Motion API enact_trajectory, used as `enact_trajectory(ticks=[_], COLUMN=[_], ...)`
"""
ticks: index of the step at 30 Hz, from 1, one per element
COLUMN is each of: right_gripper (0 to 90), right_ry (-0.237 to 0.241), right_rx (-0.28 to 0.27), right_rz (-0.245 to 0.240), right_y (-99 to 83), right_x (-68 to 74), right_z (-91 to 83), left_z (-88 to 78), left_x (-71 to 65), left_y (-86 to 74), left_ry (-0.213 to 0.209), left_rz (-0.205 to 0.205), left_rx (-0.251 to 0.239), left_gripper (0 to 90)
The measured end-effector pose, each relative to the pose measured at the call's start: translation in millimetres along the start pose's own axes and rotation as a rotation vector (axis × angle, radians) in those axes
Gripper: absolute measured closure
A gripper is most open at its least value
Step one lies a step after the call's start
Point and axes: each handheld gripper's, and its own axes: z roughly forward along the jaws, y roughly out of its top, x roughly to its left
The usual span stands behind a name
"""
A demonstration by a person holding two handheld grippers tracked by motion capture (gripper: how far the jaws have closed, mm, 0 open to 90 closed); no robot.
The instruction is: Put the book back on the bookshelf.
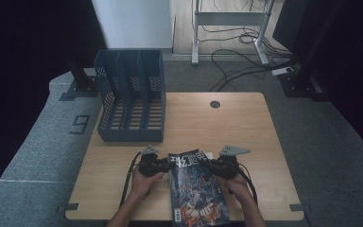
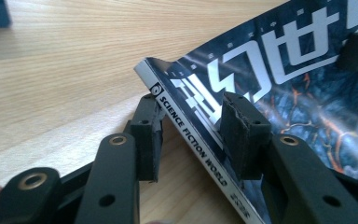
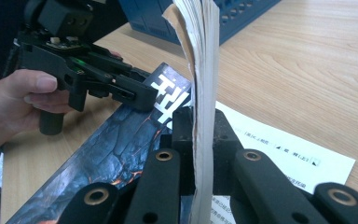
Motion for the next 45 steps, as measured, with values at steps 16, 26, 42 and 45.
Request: enact_trajectory(ticks=[16,26,42,45], right_gripper=[80.6,76.1,71.7,73.7], right_ry=[-0.116,-0.134,-0.12,-0.115], right_rx=[0.065,0.091,0.074,0.072], right_rz=[-0.03,-0.031,0.011,0.027], right_y=[-3.0,-4.1,-2.9,-2.9], right_x=[0.9,1.2,-0.7,-1.5], right_z=[6.5,8.3,5.7,6.0], left_z=[-6.4,-14.2,-27.2,-27.3], left_x=[-5.8,-5.3,-14.2,-15.0], left_y=[3.3,6.5,11.7,11.7], left_ry=[-0.049,-0.125,-0.147,-0.145], left_rz=[-0.027,-0.065,-0.041,-0.039], left_rx=[-0.013,-0.019,-0.08,-0.082], left_gripper=[67.2,71.1,74.0,74.0])
